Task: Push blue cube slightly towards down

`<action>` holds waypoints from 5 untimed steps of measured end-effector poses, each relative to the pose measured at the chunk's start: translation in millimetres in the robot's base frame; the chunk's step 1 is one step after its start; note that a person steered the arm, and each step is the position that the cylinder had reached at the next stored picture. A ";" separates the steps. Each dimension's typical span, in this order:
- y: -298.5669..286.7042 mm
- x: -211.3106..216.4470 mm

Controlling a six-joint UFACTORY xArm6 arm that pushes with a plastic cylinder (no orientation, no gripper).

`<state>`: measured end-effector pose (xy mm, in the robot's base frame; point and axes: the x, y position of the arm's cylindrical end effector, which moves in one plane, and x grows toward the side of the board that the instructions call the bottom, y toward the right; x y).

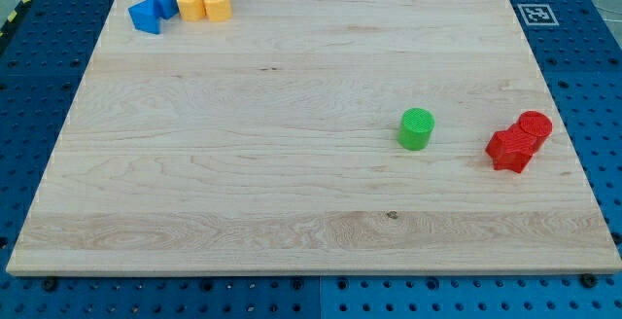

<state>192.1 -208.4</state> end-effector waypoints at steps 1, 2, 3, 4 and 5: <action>-10.0 20.1; -5.3 67.6; 10.8 107.8; 15.6 119.6; 14.2 115.1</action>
